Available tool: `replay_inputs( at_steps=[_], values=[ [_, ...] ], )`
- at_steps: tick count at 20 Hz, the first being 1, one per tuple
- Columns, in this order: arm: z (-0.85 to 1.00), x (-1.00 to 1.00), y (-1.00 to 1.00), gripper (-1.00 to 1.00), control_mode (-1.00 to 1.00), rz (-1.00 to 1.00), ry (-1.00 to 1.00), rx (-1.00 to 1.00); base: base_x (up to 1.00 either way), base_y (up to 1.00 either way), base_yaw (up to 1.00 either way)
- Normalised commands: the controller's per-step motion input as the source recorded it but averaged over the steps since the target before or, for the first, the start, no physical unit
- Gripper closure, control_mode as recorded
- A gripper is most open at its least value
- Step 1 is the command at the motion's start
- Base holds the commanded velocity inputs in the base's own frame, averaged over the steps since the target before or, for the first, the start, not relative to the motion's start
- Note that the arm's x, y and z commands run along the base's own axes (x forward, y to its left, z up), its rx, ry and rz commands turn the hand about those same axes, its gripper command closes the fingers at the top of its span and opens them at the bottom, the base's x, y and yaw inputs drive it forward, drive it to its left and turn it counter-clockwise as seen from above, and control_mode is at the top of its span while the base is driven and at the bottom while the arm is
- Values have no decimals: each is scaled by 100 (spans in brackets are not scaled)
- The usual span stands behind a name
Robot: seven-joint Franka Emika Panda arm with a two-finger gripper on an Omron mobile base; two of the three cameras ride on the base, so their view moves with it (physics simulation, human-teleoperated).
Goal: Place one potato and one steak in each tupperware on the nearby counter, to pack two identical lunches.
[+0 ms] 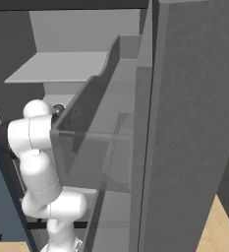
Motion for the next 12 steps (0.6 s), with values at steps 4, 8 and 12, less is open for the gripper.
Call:
replay_inputs(
  at_steps=[4,8,12],
  values=[
    [63,27,16,-100,-100,0,13,0,0,0,0],
    [5,22,18,-100,-100,0,32,0,0,0,0],
    [-11,-14,6,-100,-100,0,11,0,0,0,0]
  ],
)
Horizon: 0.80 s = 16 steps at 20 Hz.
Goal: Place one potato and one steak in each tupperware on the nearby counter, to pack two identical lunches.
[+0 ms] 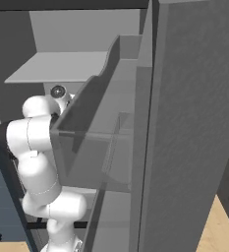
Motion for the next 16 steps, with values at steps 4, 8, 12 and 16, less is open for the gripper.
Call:
replay_inputs(
  at_steps=[4,8,12,16],
  values=[
    [-22,1,37,-100,-100,0,5,0,0,0,0],
    [-19,23,42,-100,-100,0,5,0,0,0,0],
    [-12,45,40,-100,-100,0,12,0,0,0,0],
    [-16,20,27,-100,-100,0,13,0,0,0,0]
  ],
)
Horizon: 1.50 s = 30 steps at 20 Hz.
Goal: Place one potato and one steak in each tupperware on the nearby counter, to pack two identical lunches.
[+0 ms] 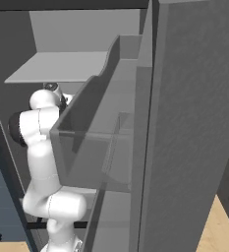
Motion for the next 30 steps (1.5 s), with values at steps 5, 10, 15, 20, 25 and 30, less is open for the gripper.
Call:
replay_inputs(
  at_steps=[5,10,15,20,25,30],
  values=[
    [-34,-3,18,-100,-100,0,3,0,0,0,0],
    [-39,-2,2,-100,-100,0,0,0,0,0,0],
    [-39,-29,-2,-100,-100,1,-2,0,0,0,0],
    [-32,-62,-12,-100,-100,10,-3,0,0,0,0],
    [-42,-26,0,-100,-100,6,1,0,0,0,0],
    [-19,-9,0,100,-100,3,4,0,0,0,0]
  ],
)
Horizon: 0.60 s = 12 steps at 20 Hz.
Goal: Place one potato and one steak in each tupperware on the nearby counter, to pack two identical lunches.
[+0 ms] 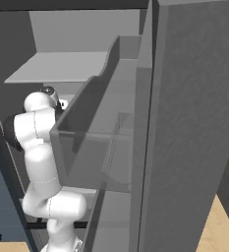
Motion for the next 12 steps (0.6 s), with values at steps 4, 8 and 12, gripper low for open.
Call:
replay_inputs(
  at_steps=[4,8,12],
  values=[
    [-7,-10,0,100,-100,0,6,0,0,0,0],
    [-12,-2,-1,100,-100,0,1,0,0,0,0],
    [-2,-39,-3,100,-100,-3,-13,0,0,0,0]
  ],
)
